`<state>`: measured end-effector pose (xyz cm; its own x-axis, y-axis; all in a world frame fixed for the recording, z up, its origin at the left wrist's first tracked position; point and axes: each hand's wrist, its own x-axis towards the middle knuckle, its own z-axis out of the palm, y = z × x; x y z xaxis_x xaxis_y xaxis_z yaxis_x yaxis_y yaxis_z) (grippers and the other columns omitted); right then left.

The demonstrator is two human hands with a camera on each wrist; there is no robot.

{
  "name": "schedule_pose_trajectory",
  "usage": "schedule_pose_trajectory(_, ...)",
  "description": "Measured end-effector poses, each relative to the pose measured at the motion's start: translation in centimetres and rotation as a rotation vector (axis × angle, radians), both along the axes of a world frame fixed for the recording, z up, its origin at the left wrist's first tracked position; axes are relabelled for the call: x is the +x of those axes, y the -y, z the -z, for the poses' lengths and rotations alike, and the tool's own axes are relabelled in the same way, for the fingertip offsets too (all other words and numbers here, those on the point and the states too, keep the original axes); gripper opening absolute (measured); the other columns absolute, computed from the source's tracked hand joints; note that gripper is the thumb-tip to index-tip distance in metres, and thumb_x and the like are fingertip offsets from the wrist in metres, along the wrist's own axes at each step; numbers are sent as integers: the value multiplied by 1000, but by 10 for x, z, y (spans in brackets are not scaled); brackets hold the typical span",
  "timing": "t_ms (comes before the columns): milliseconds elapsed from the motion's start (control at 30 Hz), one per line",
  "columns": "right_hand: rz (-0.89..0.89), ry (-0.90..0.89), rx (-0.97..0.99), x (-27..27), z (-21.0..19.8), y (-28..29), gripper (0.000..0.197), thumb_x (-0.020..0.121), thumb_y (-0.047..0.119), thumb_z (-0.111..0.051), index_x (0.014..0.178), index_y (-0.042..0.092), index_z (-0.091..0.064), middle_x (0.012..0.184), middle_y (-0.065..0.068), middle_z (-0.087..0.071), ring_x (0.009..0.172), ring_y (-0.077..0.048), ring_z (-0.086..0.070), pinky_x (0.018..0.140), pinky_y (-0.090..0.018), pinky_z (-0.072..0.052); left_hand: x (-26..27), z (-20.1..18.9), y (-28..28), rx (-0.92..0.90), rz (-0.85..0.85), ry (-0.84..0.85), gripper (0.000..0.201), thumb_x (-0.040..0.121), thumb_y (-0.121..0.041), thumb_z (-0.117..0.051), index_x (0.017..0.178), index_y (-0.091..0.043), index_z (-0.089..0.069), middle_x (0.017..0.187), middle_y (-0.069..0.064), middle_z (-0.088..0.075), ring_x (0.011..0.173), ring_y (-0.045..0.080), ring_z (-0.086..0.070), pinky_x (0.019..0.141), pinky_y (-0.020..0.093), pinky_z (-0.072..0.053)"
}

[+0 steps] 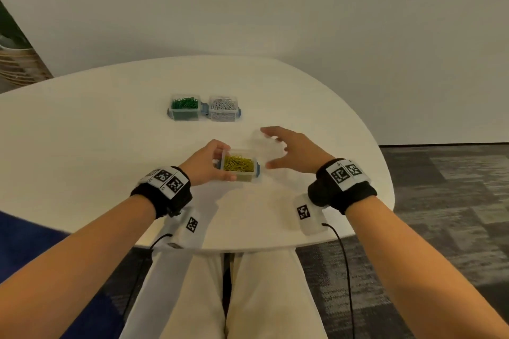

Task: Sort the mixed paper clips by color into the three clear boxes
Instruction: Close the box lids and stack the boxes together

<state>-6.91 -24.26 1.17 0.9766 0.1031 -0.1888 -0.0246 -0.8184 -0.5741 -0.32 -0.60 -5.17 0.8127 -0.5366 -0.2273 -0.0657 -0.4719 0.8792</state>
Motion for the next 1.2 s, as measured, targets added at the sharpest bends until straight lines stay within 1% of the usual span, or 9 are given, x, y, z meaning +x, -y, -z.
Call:
schedule_pose_trajectory(100,-234,-16,-214,21,-1,-49,81,74,17,-79,144,20,-38,141,-1,-48,125,-19,-46,100,-27,-36,-2,0,-2,29,-8,34,71,62,-18,-87,118,-19,-41,120,1,-55,113,18,-56,95,34,-50)
schedule_pose_trajectory(267,-284,-30,-362,32,-3,-69,78,71,20,-81,139,19,-44,133,-3,-55,120,-22,-51,99,-33,-42,-3,2,-5,191,-25,160,78,61,-25,-88,123,-15,-42,119,4,-60,102,20,-61,89,35,-52)
schedule_pose_trajectory(633,-302,-30,-297,29,-4,-77,72,73,19,-79,138,22,-48,126,-4,-57,114,-23,-54,94,-35,-45,-9,-2,-1,266,-72,225,78,63,-28,-86,124,-10,-42,119,5,-61,103,22,-61,87,35,-51)
schedule_pose_trajectory(700,-271,-65,-271,30,-2,-75,76,74,16,-79,140,22,-43,131,-5,-53,118,-23,-50,96,-35,-43,-10,-5,-3,230,-50,145,72,67,-21,-84,124,-11,-42,118,4,-60,105,22,-60,90,37,-51)
schedule_pose_trajectory(800,-239,-146,-178,31,1,-69,80,74,17,-79,142,29,-38,133,-5,-51,121,-22,-47,97,-34,-40,-9,-19,-7,-35,-76,-195,40,80,-5,-71,115,-6,-51,116,13,-61,103,24,-61,92,39,-51)
schedule_pose_trajectory(900,-223,-238,-88,34,1,-63,79,77,19,-79,142,34,-36,121,1,-50,110,-18,-47,92,-30,-40,-4,-28,-9,-145,-152,-388,29,88,-5,-60,115,4,-58,114,22,-63,102,30,-62,87,36,-53)
schedule_pose_trajectory(1033,-195,-345,33,37,-1,-65,80,77,15,-79,141,34,-34,118,-2,-52,97,-21,-54,76,-33,-55,7,-27,-5,-4,-235,-280,32,76,-14,-77,100,5,-68,102,21,-70,94,32,-68,85,42,-56)
schedule_pose_trajectory(1133,-180,-397,27,40,-2,-63,79,77,20,-79,142,30,-34,125,-4,-56,97,-24,-61,77,-34,-56,14,-36,2,293,-217,-37,35,66,-30,-84,88,-3,-74,88,13,-73,83,25,-66,86,40,-54)
schedule_pose_trajectory(1200,-178,-374,-85,42,-6,-65,78,75,27,-80,141,23,-38,125,-2,-57,86,-14,-60,76,-29,-53,13,-45,8,470,-172,101,38,70,-33,-81,92,-3,-73,90,11,-72,82,21,-66,82,36,-55)
